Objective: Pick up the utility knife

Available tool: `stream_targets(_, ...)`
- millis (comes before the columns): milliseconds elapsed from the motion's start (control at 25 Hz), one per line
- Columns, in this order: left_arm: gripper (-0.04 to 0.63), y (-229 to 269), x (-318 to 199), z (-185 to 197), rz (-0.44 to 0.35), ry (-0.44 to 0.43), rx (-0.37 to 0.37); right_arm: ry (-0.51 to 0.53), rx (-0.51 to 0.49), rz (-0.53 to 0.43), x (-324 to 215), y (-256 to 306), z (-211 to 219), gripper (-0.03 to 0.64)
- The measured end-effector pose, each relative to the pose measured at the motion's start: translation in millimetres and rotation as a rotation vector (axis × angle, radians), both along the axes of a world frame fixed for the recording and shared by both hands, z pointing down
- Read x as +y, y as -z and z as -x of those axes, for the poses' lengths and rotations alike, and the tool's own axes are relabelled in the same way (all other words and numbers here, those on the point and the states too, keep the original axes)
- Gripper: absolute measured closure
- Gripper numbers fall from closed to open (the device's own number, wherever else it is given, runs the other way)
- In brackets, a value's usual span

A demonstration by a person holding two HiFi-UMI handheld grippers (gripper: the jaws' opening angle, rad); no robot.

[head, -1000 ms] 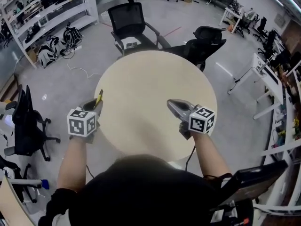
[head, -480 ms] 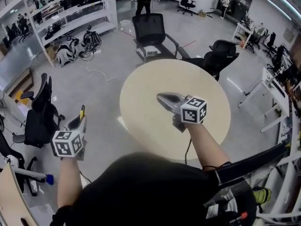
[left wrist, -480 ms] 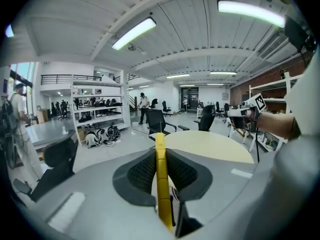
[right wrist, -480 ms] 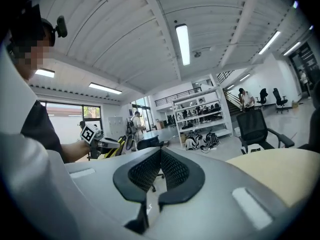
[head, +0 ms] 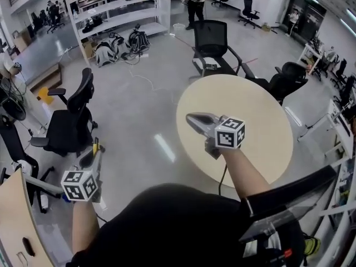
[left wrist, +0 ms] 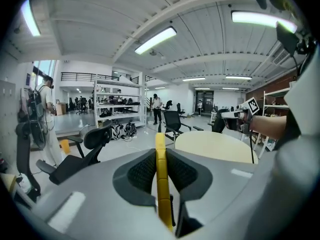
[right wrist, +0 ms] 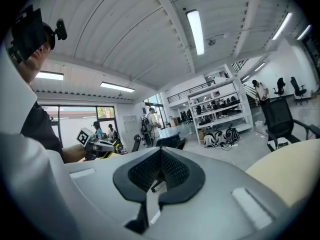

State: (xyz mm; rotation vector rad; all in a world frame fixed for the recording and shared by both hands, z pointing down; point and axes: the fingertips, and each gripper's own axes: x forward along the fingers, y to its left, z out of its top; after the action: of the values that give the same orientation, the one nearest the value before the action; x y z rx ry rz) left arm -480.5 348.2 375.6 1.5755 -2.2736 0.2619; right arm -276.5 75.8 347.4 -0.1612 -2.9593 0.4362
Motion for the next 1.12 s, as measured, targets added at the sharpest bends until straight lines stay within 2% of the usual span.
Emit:
stream_targets(200, 0.538, -1, 45, 12, -0.035, 0.075, 0.019, 0.089, 0.002, 0.006, 29, -4, 35, 0.603)
stream_targets(520, 0.538, 7, 65, -15, -0.065, 0.198, 0.028, 0.245, -0.035, 0.014, 34, 9, 52, 0.603)
stream_targets(800, 0.538, 20, 40, -57, -0.132, 0.261, 0.031, 0.339, -0.047, 0.037, 13, 13, 33, 0.603)
stream_targets(1120, 0.538, 22, -1, -84, -0.177, 0.250, 0.054, 0.372, -0.033, -0.004, -9, 3, 12, 0.604)
